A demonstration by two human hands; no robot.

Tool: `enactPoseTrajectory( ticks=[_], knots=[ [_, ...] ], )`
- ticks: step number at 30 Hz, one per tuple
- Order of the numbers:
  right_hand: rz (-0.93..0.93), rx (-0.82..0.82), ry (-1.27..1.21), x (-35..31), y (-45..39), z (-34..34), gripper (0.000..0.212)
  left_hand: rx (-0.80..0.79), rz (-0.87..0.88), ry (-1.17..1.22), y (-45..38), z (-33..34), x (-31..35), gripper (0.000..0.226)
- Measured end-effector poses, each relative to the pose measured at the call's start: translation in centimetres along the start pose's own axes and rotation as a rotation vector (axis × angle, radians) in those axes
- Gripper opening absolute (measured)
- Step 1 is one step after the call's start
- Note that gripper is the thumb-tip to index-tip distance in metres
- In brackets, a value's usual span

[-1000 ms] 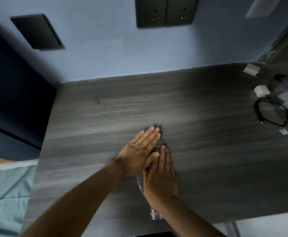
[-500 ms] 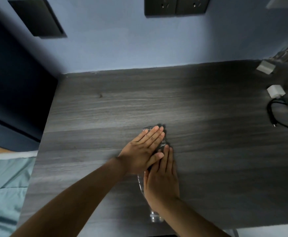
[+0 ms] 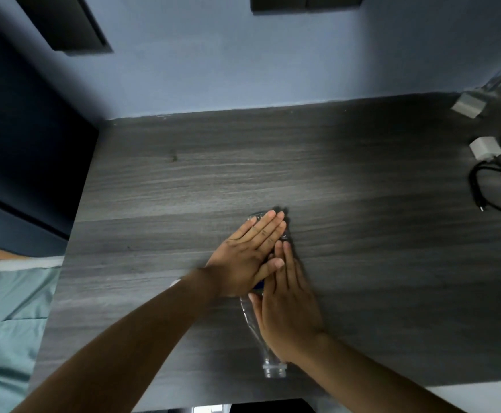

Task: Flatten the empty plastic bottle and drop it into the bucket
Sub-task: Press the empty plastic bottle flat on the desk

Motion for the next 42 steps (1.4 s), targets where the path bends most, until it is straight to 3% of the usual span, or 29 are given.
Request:
enactPoseTrajectory(
  ticks=[4, 10, 14, 17, 20, 23, 26, 29, 33, 38, 42],
  knots=[
    [-0.1, -0.069, 0.045, -0.1, 0.0, 0.0, 0.062, -0.005, 0.003, 0.049, 0.0, -0.2, 0.0, 0.06],
    [-0.525, 0.029, 0.003, 0.6, -0.3, -1.8, 0.046, -0.029, 0.055, 0.041, -0.3, -0.6, 0.0, 0.059],
    [-0.79, 0.014, -0.029, 0.7, -0.5, -3.1, 0.035, -0.027, 0.062, 0.035, -0.3, -0.8, 0.0, 0.057],
    [-0.926, -0.057, -0.047, 0.3, -0.2, -3.8, 0.039, -0.029, 0.064, 0.033, -0.3, -0.7, 0.0, 0.057],
    [-0.972, -0.155, 0.041, -0.2, -0.4, -3.9, 0.049, -0.021, 0.054, 0.075, -0.2, -0.8, -0.1, 0.053],
    [-1.011, -0.255, 0.059, -1.6, 0.1, -4.3, 0.037, -0.01, 0.011, 0.136, -0.5, -0.9, -0.4, 0.049],
    [-1.174, -0.327, 0.026, -3.8, 0.9, -4.0, 0.039, -0.006, 0.022, 0.103, -0.8, -0.9, -0.5, 0.05],
    [-1.165, -0.497, 0.046, -4.2, 0.0, -2.8, 0.062, -0.027, 0.062, 0.075, -0.8, -0.6, -0.4, 0.052],
    [-1.193, -0.463, 0.111, -5.8, -0.3, -2.5, 0.062, -0.061, 0.096, 0.087, -0.9, -0.5, -0.4, 0.053],
    [-1.212, -0.36, 0.138, -7.2, -0.1, -3.2, 0.032, -0.037, 0.104, 0.225, -1.2, -2.2, 0.3, 0.051],
    [-1.256, -0.318, 0.262, -7.8, 0.6, -2.9, 0.025, 0.052, 0.09, 0.297, -1.4, -4.1, 0.8, 0.039]
  ],
)
Point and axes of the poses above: each hand's wrist, its own y-axis away from the middle knuckle, its own z-axis out of the palm, x = y × z, the point moved 8 cm from there along -y, towards the middle knuckle, and after that the axes turned 12 degrees about x, right-handed, at the moved point
